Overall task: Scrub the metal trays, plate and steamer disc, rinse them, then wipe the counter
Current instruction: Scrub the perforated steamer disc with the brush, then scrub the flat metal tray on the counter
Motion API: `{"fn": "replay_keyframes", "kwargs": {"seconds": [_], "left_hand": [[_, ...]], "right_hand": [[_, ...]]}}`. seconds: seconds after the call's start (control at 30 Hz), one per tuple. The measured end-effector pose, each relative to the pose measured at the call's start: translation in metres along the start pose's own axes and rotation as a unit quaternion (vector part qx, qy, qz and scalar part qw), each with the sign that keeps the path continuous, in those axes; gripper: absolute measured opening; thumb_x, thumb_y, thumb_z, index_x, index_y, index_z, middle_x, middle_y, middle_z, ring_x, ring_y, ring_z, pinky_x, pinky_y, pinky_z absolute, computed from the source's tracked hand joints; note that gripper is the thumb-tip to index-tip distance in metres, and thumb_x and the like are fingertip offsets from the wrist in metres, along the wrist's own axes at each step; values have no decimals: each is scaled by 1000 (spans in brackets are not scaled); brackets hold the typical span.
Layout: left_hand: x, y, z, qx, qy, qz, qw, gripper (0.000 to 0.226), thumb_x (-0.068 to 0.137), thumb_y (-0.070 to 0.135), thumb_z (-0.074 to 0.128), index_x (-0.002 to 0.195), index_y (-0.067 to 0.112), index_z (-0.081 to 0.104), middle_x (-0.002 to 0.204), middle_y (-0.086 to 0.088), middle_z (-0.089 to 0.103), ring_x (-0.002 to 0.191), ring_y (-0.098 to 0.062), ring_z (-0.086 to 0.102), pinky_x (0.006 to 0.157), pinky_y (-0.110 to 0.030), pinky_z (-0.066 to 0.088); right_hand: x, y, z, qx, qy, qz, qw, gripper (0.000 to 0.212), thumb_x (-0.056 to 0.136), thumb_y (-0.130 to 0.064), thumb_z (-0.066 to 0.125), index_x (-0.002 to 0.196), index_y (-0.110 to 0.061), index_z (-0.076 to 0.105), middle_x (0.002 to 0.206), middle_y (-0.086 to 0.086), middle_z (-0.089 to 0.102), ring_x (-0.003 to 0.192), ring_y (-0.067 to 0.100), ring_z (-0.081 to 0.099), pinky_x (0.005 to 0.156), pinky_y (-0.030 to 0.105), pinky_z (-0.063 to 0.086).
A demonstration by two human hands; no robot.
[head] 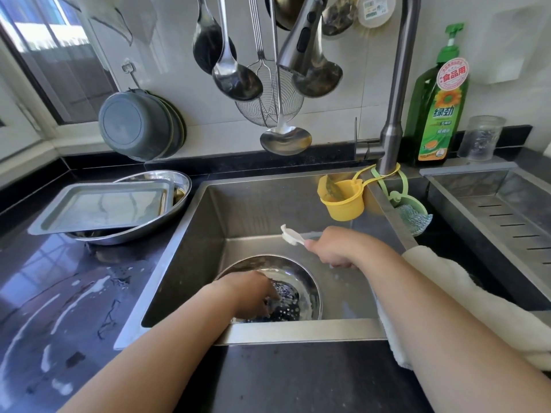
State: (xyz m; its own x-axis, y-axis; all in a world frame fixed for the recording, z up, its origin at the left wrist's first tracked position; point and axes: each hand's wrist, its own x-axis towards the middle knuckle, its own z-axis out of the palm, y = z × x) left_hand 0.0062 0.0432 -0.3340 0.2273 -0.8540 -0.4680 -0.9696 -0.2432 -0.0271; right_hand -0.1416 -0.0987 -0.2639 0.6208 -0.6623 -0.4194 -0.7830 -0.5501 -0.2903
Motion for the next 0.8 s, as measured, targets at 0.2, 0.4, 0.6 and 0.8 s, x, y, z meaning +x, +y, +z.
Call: {"fn": "replay_keyframes", "kwargs": {"seconds": [0.2,0.4,0.6,0.8], "left_hand": [[-12,-3,-11,-48,180,-61,981,25,99,35,49,108,30,72,112,1,71,103,-28,66,83,-38,55],[-80,-55,-61,-119,369,-111,915,29,99,25,47,106,28,75,109,2,69,99,-24,66,87,-42,56],[-159,-166,-37,10,357,-269,895,28,95,12,51,111,21,72,114,-6,60,105,-33,62,80,-43,55],[-191,-262,-12,89,367,-347,859,40,81,11,69,121,12,67,119,-17,55,106,-41,54,71,-49,55]], "right_hand": [[-3,-1,1,14,16,-26,999,57,104,-55,38,94,-5,64,83,12,65,60,25,53,53,28,38],[-14,-17,-8,49,73,-112,990,41,101,-48,52,82,-15,66,81,5,68,82,28,67,68,35,47],[-36,-77,-20,-89,71,-147,983,36,103,-46,49,77,-23,55,85,1,63,85,24,61,67,33,44],[-32,-122,-3,-90,101,-159,978,34,102,-47,49,78,-23,53,83,0,62,76,20,59,58,30,39]]}}
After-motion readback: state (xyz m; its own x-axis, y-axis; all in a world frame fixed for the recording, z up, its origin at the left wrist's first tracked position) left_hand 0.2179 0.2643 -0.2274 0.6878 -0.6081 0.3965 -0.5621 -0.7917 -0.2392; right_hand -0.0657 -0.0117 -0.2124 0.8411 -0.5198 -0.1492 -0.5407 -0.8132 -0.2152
